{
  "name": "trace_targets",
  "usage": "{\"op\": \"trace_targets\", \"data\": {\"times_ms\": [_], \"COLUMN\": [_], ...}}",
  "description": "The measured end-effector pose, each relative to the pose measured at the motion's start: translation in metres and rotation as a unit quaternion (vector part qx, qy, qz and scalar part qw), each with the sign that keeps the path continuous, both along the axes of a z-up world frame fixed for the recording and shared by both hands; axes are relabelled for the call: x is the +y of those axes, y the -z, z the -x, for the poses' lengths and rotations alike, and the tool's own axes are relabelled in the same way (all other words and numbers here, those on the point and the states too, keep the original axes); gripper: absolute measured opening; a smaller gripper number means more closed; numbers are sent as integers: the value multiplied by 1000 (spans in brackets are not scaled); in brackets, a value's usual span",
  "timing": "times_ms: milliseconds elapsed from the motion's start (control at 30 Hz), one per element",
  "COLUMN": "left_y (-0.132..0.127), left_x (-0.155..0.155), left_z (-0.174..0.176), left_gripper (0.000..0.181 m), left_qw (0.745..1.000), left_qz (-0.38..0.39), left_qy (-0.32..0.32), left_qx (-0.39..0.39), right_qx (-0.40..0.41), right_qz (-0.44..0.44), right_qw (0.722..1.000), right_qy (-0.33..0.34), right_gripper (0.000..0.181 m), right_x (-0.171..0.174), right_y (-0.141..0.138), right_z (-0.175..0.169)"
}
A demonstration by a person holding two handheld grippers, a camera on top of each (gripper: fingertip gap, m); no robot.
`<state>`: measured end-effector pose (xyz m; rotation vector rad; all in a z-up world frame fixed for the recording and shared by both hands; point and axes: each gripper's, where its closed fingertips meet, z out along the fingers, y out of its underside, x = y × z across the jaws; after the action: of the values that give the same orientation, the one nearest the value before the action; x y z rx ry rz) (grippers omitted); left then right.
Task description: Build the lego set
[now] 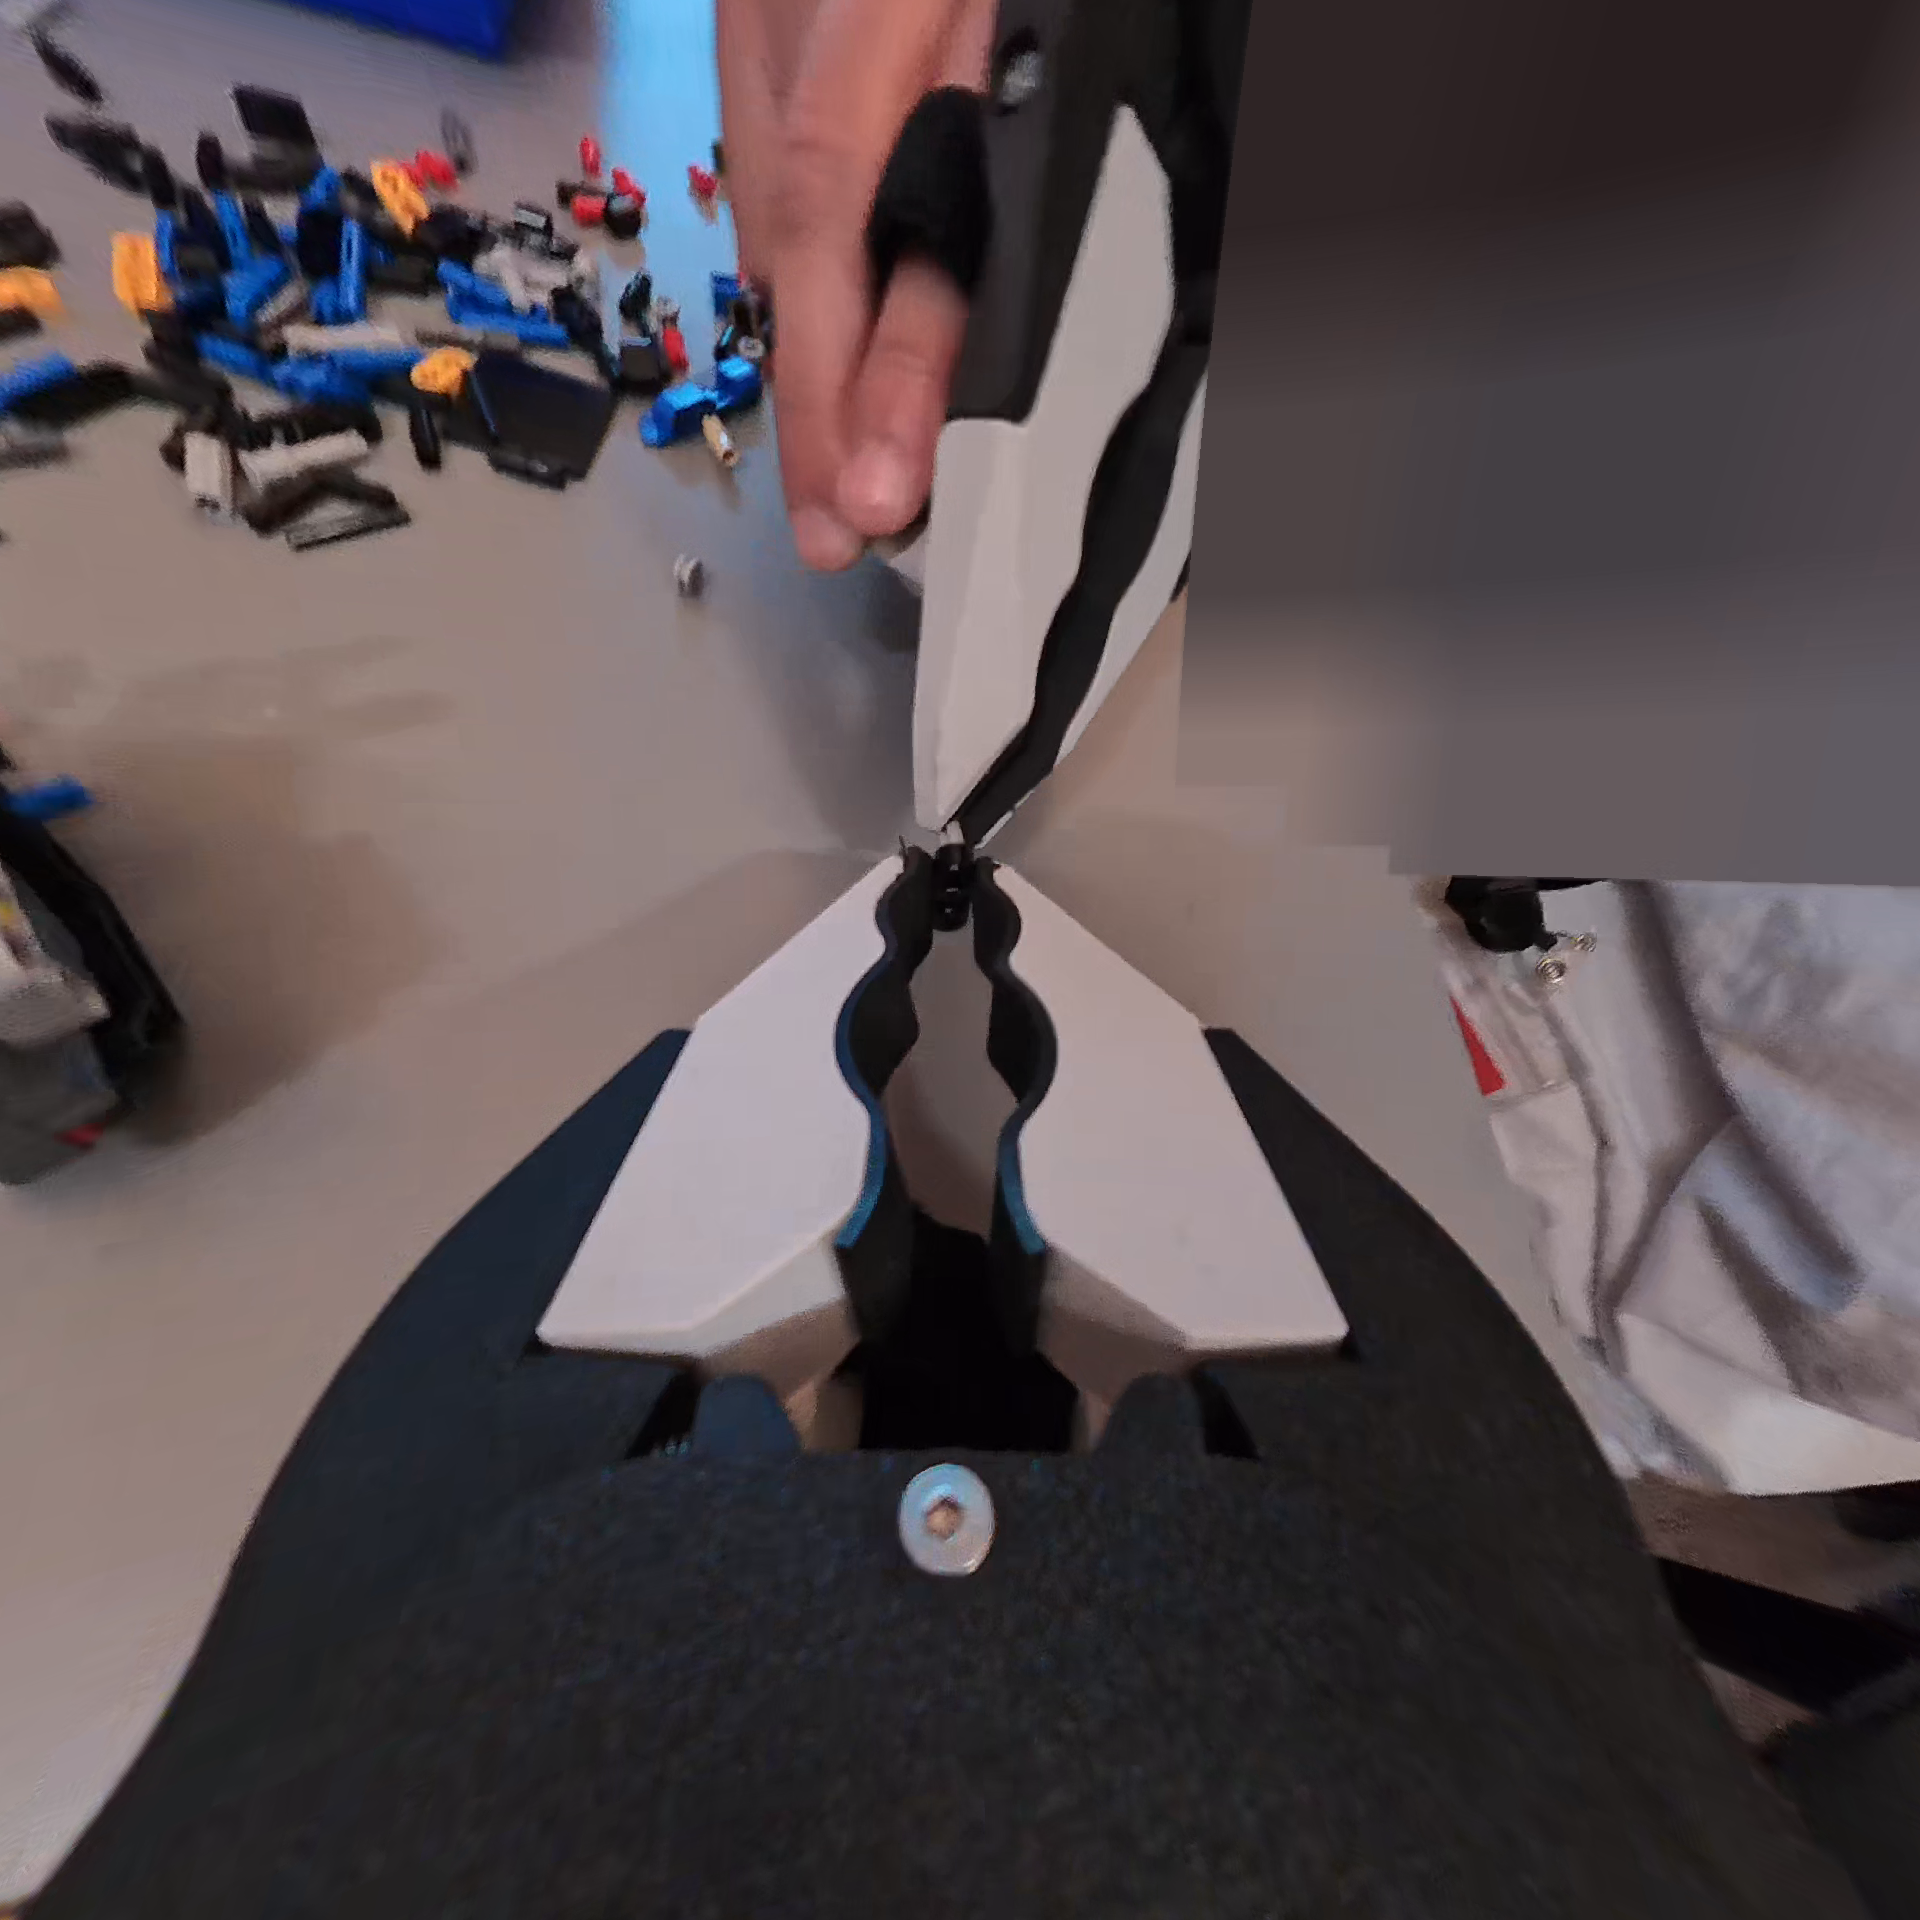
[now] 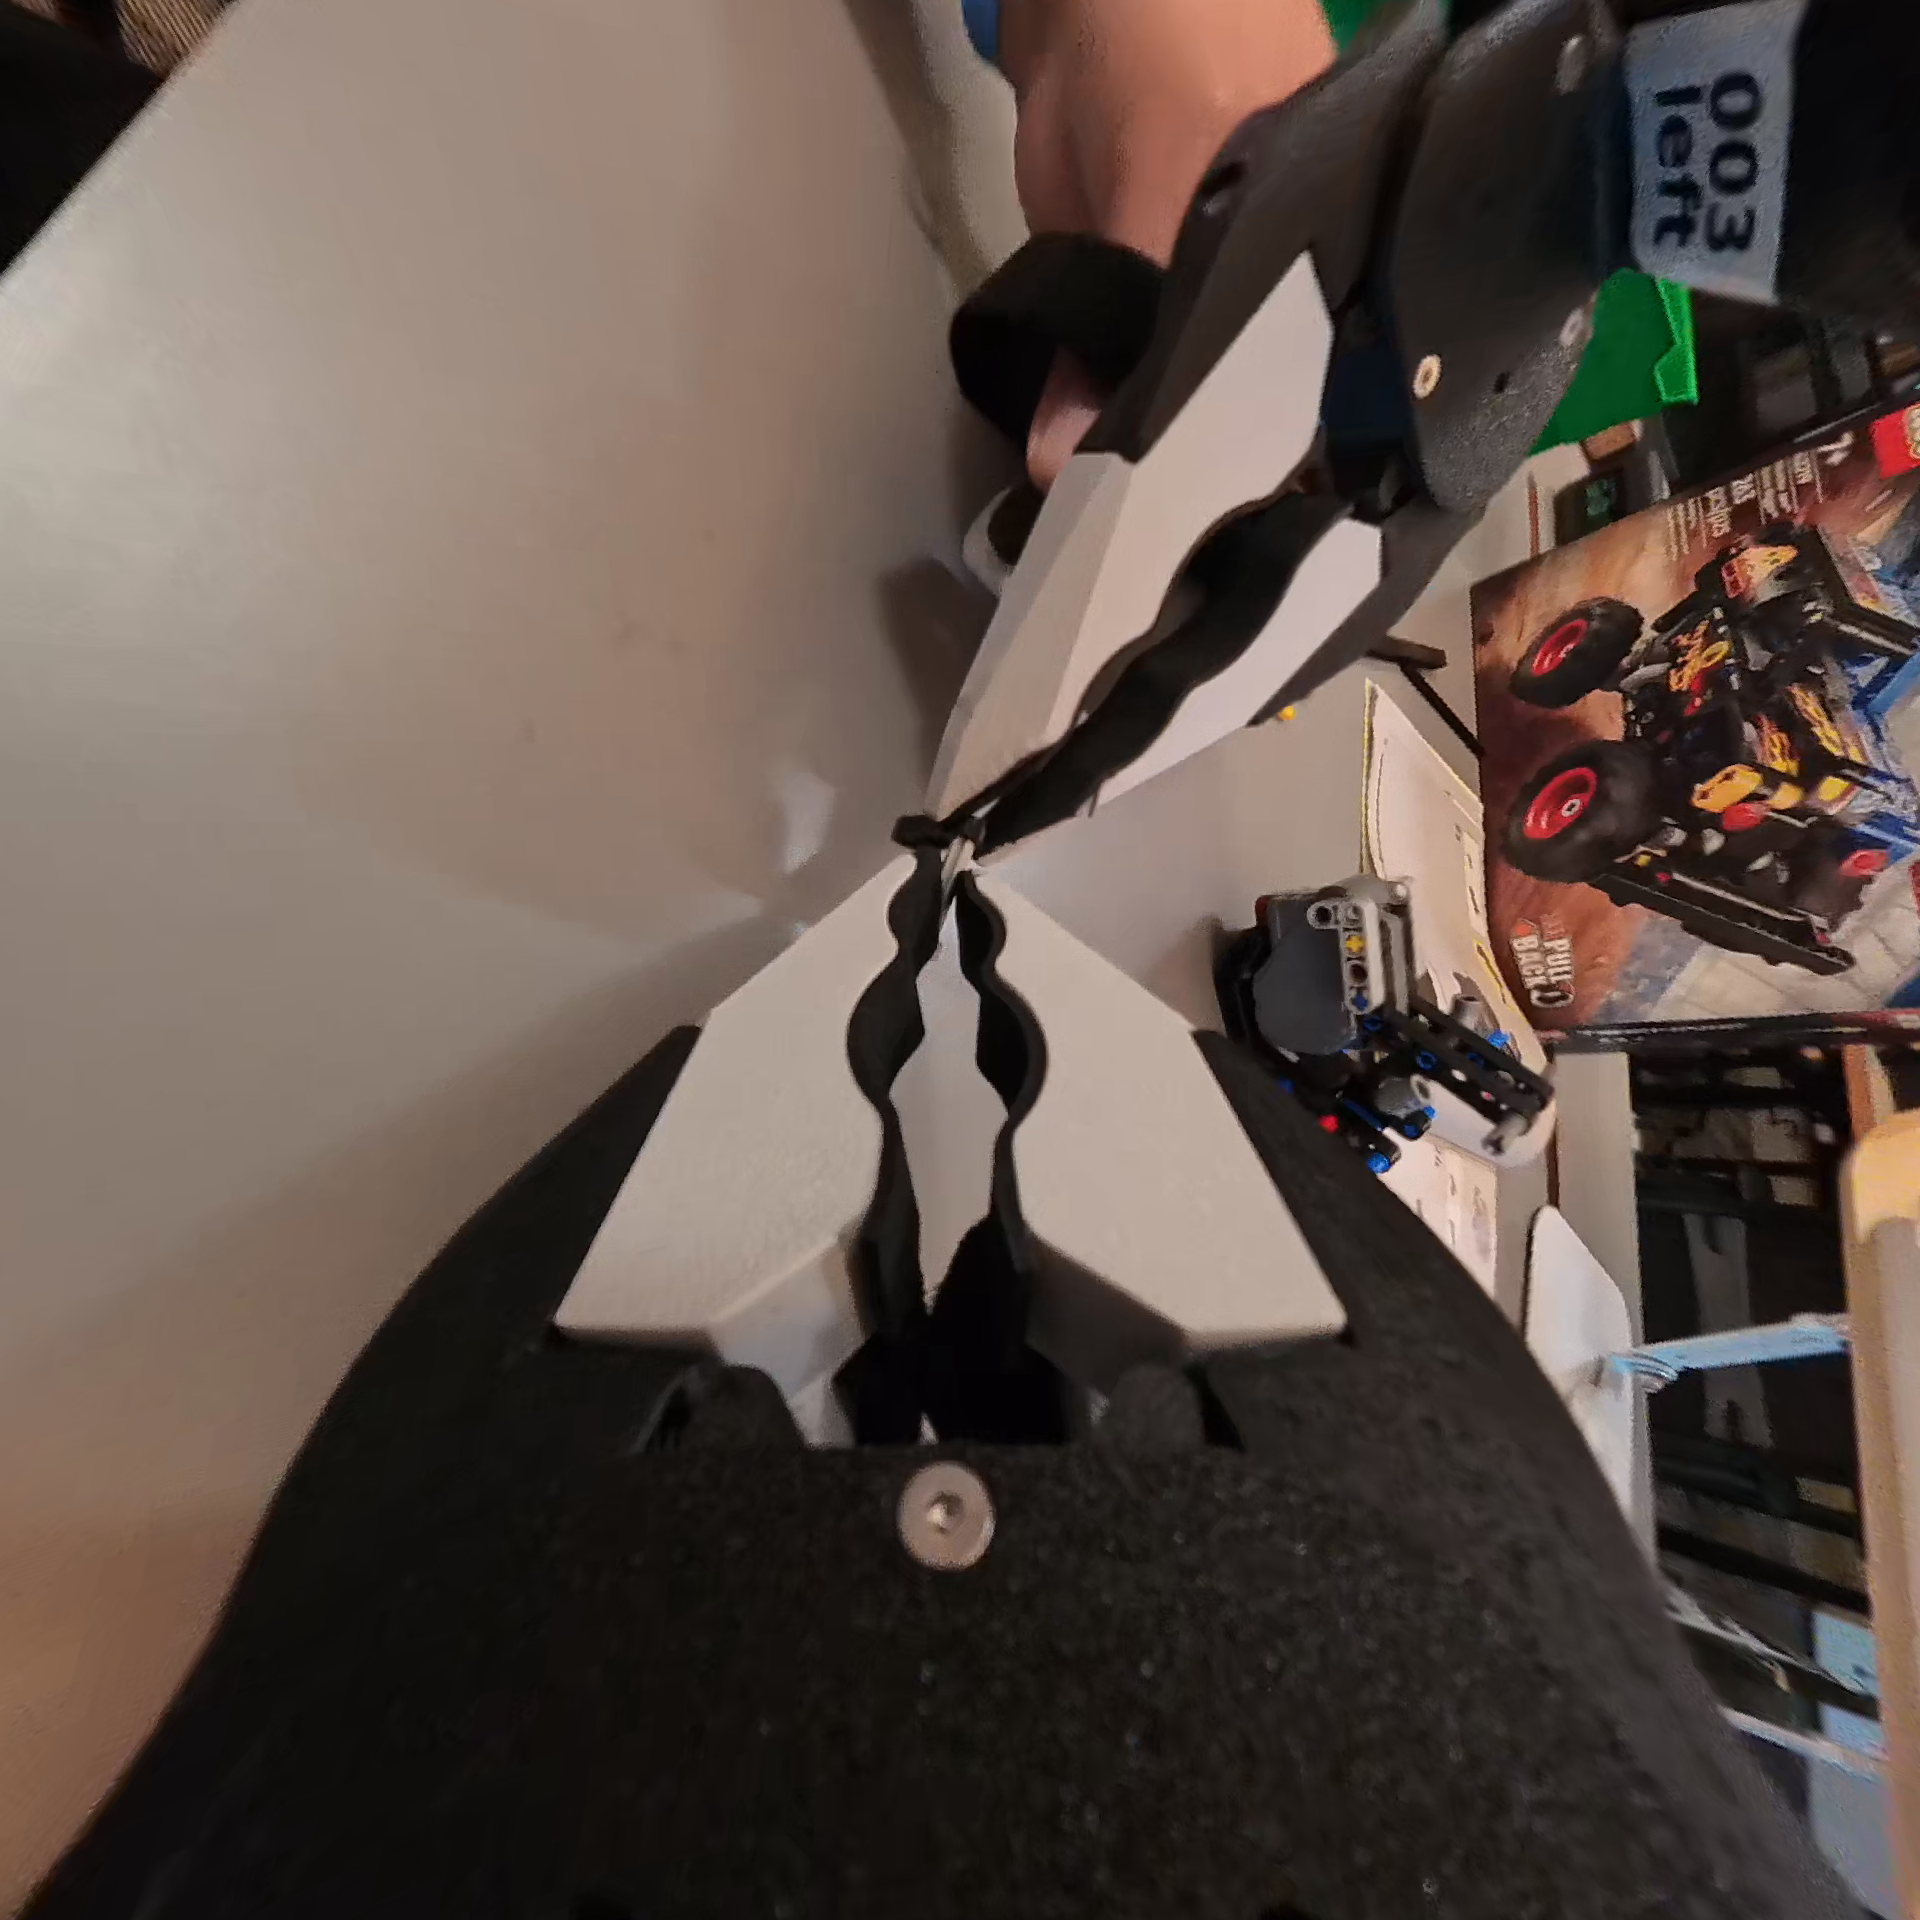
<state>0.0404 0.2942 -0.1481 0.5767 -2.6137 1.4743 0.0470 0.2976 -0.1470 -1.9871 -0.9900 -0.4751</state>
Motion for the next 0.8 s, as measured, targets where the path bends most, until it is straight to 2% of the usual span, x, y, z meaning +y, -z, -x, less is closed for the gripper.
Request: {"op": "trace_targets", "data": {"times_ms": [33,133,233,467,667,800], "left_y": [2,6,12,7,13,13], "left_x": [0,2,1,0,1,0], "left_z": [0,1,3,5,4,5], "left_gripper": [6,6,6,6,6,6], "left_qw": [1000,1000,999,999,999,999], "left_qz": [-2,-15,-35,-15,-41,-42], "left_qy": [-4,-11,-7,2,7,10], "left_qx": [16,25,21,30,4,0], "right_qx": [-5,-19,4,28,84,91], "right_qz": [3,10,16,-5,31,44], "right_qw": [1000,1000,1000,1000,996,995], "right_qy": [1,7,7,-4,14,18], "right_gripper": [2,2,2,2,3,3], "right_x": [0,1,2,3,1,1], "right_y": [2,6,8,2,12,20], "right_z": [0,1,4,7,5,5]}}
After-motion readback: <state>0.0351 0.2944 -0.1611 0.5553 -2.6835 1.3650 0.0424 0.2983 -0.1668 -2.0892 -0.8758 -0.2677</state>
